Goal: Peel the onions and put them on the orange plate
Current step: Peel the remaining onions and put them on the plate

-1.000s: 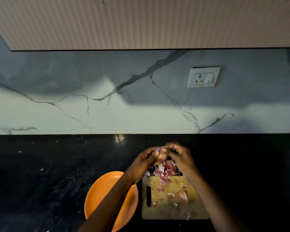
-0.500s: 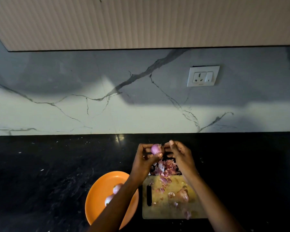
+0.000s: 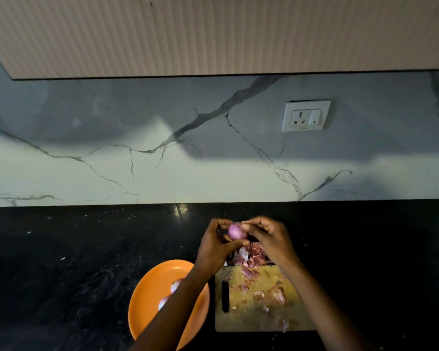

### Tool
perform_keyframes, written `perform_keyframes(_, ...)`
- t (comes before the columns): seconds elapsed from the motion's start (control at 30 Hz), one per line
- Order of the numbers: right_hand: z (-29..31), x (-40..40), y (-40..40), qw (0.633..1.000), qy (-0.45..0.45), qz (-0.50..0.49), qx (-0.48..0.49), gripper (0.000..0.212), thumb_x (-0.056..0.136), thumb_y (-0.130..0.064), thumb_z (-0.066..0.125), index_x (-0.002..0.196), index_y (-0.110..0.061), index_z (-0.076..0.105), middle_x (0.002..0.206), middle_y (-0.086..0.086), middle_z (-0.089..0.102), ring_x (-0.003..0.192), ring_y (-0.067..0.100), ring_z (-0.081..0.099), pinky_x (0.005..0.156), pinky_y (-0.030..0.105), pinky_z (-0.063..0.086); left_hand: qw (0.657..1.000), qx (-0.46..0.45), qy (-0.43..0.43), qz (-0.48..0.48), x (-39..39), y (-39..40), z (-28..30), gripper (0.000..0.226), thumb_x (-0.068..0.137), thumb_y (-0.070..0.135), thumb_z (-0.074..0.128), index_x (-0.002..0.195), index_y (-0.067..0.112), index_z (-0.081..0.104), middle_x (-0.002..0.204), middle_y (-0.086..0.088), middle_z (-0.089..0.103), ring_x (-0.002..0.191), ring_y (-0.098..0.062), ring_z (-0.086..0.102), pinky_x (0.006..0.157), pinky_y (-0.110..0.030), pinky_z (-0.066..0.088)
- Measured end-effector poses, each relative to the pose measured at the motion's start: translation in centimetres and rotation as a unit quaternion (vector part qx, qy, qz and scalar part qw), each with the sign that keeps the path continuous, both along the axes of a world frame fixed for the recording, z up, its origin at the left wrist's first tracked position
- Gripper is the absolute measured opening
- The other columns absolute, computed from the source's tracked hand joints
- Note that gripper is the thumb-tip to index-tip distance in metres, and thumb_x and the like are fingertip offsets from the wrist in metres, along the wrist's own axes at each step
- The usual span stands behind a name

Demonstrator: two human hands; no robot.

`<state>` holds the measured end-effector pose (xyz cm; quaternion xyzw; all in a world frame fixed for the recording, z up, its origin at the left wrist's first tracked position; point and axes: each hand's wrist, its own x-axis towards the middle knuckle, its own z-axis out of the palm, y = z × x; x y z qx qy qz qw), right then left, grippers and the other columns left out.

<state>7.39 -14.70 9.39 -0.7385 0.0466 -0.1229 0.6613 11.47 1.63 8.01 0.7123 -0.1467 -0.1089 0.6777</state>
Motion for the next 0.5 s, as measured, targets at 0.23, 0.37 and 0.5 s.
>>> perform_keyframes(0.23, 0.4, -0.5, -0.1, 0.999, -0.026, -0.020, -0.016, 0.011, 0.093, -0.008, 0.067, 0.091, -0.018, 0.072, 0.088, -0.001, 0.075, 0.085, 0.010, 0.070, 0.075, 0.019, 0.053, 0.995, -0.051, 0.055, -0.070, -0.3, 0.4, 0.9, 0.036, 0.083, 0.009, 0.078, 0.116, 0.011, 0.062, 0.115, -0.007, 0.070, 0.112, -0.026, 0.066, 0.093, -0.039, 0.056)
perform_keyframes(0.37, 0.4, -0.4, 0.2, 0.999, -0.026, -0.017, -0.012, 0.010, 0.096, -0.012, 0.064, 0.094, -0.019, 0.071, 0.089, -0.001, 0.074, 0.086, 0.010, 0.069, 0.077, 0.024, 0.054, 0.986, -0.084, 0.104, -0.101, 0.2, 1.0, 1.0, 0.041, 0.087, 0.011, 0.074, 0.125, 0.008, 0.060, 0.121, -0.016, 0.067, 0.115, -0.034, 0.064, 0.099, -0.047, 0.053)
perform_keyframes(0.5, 0.6, -0.2, 0.5, 1.000, -0.021, -0.015, 0.005, 0.010, 0.097, -0.018, 0.064, 0.102, -0.018, 0.073, 0.097, 0.000, 0.076, 0.092, 0.013, 0.072, 0.081, 0.031, 0.057, 0.982, -0.105, 0.122, -0.094, 0.3, 1.1, 1.3, 0.043, 0.087, 0.010, 0.073, 0.127, 0.006, 0.058, 0.124, -0.019, 0.066, 0.118, -0.038, 0.063, 0.102, -0.049, 0.051)
